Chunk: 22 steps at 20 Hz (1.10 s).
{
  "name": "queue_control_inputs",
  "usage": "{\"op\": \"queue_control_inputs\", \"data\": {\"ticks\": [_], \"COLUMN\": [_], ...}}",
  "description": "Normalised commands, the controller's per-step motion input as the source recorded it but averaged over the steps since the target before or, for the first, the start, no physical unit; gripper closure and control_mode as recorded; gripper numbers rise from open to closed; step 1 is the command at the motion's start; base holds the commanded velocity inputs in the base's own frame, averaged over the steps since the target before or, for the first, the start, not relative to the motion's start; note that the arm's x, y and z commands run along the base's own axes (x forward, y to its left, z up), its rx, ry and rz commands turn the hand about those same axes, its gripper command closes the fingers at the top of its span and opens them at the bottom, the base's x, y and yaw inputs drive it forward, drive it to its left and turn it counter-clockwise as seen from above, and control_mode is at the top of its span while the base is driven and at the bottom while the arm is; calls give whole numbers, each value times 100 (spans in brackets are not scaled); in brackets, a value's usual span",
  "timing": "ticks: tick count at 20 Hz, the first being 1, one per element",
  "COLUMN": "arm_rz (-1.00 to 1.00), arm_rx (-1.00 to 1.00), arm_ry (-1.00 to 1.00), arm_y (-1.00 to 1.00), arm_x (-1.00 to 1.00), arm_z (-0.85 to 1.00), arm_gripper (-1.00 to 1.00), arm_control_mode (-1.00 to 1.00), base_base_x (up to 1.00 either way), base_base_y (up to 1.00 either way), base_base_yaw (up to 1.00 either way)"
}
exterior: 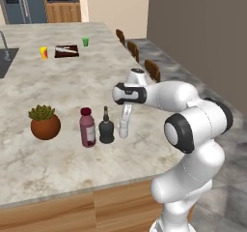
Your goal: Place the drinks on the dining counter in a tight cluster.
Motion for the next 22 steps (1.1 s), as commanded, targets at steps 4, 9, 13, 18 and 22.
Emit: {"op": "queue_control_inputs", "data": {"ticks": [4,9,13,18,22], "arm_rz": [2,0,0,0,0], "arm_rx": [0,0,0,0,0], "arm_ry": [0,0,0,0,0], "arm_y": [4,0,0,0,0], "arm_x": [0,0,0,0,0], "arm_z": [-8,0,0,0,0], "arm_gripper": [100,-100,-100,-100,-100], "arm_control_mode": [-100,-100,-100,-100,-100], "base_base_x": [0,0,0,0,0], "base_base_y": [0,0,0,0,0], "base_base_yaw": [0,0,0,0,0]}}
